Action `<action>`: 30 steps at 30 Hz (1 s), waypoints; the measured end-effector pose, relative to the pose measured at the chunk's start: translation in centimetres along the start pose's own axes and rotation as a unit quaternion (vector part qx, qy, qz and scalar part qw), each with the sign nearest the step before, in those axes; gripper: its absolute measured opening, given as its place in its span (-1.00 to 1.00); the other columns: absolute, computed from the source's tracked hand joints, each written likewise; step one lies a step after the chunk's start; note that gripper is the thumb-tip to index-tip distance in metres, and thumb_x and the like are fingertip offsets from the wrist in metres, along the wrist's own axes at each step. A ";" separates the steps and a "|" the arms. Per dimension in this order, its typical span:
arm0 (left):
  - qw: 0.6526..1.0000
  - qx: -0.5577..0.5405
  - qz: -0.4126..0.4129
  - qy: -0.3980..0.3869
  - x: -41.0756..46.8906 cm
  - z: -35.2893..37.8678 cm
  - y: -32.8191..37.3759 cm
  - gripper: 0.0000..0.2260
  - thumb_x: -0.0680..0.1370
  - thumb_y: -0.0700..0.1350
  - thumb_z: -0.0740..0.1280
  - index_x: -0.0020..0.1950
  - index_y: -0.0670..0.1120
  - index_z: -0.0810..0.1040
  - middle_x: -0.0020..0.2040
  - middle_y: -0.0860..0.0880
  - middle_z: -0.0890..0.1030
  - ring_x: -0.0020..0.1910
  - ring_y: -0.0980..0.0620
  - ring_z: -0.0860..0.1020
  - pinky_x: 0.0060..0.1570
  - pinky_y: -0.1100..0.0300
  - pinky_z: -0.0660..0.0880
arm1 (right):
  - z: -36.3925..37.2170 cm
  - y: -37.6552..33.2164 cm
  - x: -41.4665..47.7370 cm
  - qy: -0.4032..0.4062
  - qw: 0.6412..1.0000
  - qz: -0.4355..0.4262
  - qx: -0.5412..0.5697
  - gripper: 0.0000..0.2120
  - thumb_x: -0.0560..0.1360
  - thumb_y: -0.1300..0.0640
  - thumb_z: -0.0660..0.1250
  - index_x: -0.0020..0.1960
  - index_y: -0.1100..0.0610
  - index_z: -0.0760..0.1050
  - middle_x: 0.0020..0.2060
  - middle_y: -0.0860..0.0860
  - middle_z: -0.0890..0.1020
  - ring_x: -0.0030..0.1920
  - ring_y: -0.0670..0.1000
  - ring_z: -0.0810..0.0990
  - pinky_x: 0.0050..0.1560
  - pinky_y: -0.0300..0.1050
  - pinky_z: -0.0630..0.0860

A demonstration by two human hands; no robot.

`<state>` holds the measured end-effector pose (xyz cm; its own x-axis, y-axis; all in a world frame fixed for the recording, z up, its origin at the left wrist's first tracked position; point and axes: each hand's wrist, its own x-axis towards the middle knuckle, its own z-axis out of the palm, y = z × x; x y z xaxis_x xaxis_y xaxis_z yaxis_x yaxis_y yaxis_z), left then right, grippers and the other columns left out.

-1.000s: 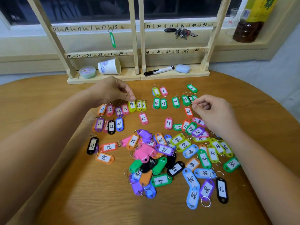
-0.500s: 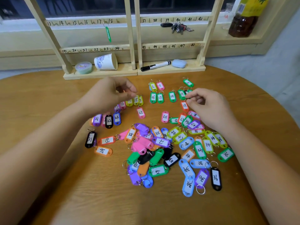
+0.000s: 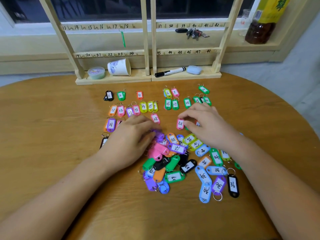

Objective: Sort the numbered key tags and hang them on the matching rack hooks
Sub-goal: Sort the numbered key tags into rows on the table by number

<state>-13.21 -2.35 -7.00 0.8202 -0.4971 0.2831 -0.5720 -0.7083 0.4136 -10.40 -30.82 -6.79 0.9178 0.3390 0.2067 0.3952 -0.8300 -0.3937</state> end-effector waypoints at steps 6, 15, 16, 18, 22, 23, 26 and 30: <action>0.999 0.028 0.016 -0.019 -0.1 -0.1 -0.3 -0.72 0.67 0.05 0.26 0.34 0.14 0.63 0.23 0.15 0.61 0.23 0.00 0.57 0.14 -0.12 0.57 | 0.3 -0.1 0.0 -0.024 1.000 -0.011 -0.002 -0.69 0.65 0.03 0.35 0.36 -0.20 0.60 0.12 -0.22 0.48 0.26 -0.07 0.38 0.36 -0.06 0.16; 1.000 0.022 0.005 0.007 0.1 0.1 0.2 -0.82 0.68 0.04 0.35 0.22 0.12 0.70 0.12 0.12 0.63 0.15 0.00 0.60 0.08 -0.11 0.58 | 0.3 -0.6 0.1 -0.005 1.000 -0.001 -0.002 -0.90 0.61 -0.02 0.43 0.11 -0.17 0.60 0.06 -0.19 0.49 0.21 -0.05 0.41 0.32 0.01 0.26; 1.000 0.018 0.004 0.011 0.1 0.1 0.2 -0.80 0.68 0.06 0.32 0.21 0.11 0.70 0.11 0.11 0.64 0.13 0.00 0.60 0.08 -0.10 0.58 | 0.3 -0.6 0.1 -0.001 1.000 0.003 0.002 -0.91 0.59 -0.03 0.45 0.08 -0.17 0.59 0.06 -0.19 0.49 0.20 -0.06 0.41 0.31 0.01 0.27; 1.000 0.009 -0.001 0.016 0.2 0.1 0.2 -0.81 0.68 0.04 0.33 0.19 0.09 0.71 0.09 0.09 0.63 0.12 -0.01 0.61 0.07 -0.09 0.59 | 0.2 -0.8 0.3 0.003 1.000 0.015 0.008 -0.88 0.57 -0.04 0.49 0.06 -0.17 0.57 0.06 -0.18 0.51 0.19 -0.06 0.42 0.30 0.00 0.27; 1.000 0.007 -0.007 0.017 0.3 0.3 0.1 -0.84 0.64 -0.04 0.45 0.22 0.06 0.70 0.08 0.06 0.62 0.12 -0.02 0.60 0.09 -0.08 0.58 | 0.1 -1.3 0.3 0.008 0.999 0.028 0.034 -0.84 0.54 0.00 0.53 -0.01 -0.14 0.55 -0.03 -0.20 0.56 0.09 -0.06 0.48 0.28 0.02 0.34; 1.000 0.005 -0.010 0.019 0.3 0.4 0.1 -0.82 0.63 -0.04 0.46 0.23 0.06 0.70 0.09 0.07 0.62 0.12 -0.02 0.59 0.10 -0.07 0.58 | 0.1 -1.4 0.3 0.017 0.998 0.032 0.056 -0.85 0.53 0.02 0.54 -0.04 -0.12 0.56 -0.09 -0.21 0.58 0.04 -0.08 0.51 0.22 -0.02 0.38; 1.000 0.002 -0.015 0.022 0.4 0.4 0.1 -0.81 0.63 -0.05 0.46 0.24 0.06 0.70 0.09 0.07 0.61 0.14 0.00 0.58 0.11 -0.04 0.57 | 0.1 -1.3 0.4 0.032 0.982 0.066 0.174 -0.87 0.51 0.10 0.57 -0.10 -0.07 0.64 -0.21 -0.14 0.64 -0.16 -0.16 0.56 -0.05 -0.18 0.49; 1.000 -0.001 -0.021 0.020 0.4 0.5 0.2 -0.79 0.64 -0.05 0.44 0.28 0.06 0.69 0.11 0.09 0.59 0.18 0.02 0.55 0.14 -0.01 0.56 | -0.3 -1.0 0.5 0.033 0.943 0.111 0.312 -0.91 0.54 0.18 0.56 -0.02 0.01 0.73 -0.22 -0.05 0.74 -0.19 -0.11 0.65 -0.13 -0.24 0.55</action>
<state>-13.03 -2.92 -7.27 0.8427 -0.4474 0.2996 -0.5378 -0.7268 0.4272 -10.32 -29.91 -6.01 0.9843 0.1421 0.1049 0.1584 -0.4472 -0.8803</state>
